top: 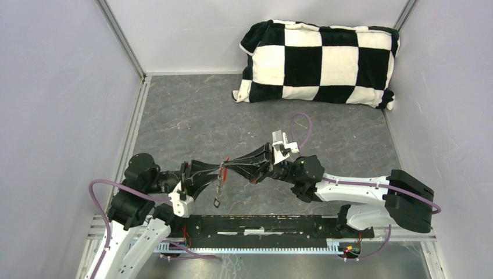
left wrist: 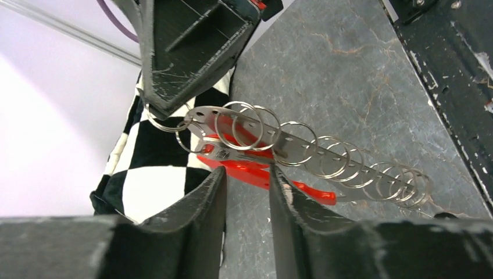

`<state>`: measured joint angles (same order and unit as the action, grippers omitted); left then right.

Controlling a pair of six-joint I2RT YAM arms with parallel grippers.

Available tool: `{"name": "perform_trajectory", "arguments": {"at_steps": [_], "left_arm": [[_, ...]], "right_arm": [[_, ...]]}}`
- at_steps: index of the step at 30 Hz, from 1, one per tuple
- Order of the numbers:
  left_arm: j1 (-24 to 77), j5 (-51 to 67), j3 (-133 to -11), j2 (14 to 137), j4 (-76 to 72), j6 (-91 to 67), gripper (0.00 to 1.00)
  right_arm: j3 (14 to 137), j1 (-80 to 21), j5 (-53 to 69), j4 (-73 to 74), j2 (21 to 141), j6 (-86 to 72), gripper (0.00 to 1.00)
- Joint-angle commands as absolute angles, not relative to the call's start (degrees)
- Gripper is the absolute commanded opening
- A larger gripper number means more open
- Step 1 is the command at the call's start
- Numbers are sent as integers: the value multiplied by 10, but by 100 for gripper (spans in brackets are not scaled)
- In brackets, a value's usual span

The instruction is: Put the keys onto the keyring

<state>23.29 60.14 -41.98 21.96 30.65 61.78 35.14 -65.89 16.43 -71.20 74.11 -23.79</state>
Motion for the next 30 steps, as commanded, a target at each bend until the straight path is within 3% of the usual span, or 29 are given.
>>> {"name": "perform_trajectory", "arguments": {"at_steps": [1,3,14,19,30], "left_arm": [[234,613,-414,218,326,700,43],[234,607,-420,221,325,682,49],[234,559,-479,242,264,389,60],[234,536,-487,249,232,339,64],[234,676,-523,330,251,241,58]], "right_arm": [[375,-657,156,-764,740,-250,1],[375,-656,156,-765,740,-250,1],[340,-639,181,-802,727,-273,1],[333,-630,211,-774,707,-265,1],[382,-627,275,-629,690,-195,0]]}}
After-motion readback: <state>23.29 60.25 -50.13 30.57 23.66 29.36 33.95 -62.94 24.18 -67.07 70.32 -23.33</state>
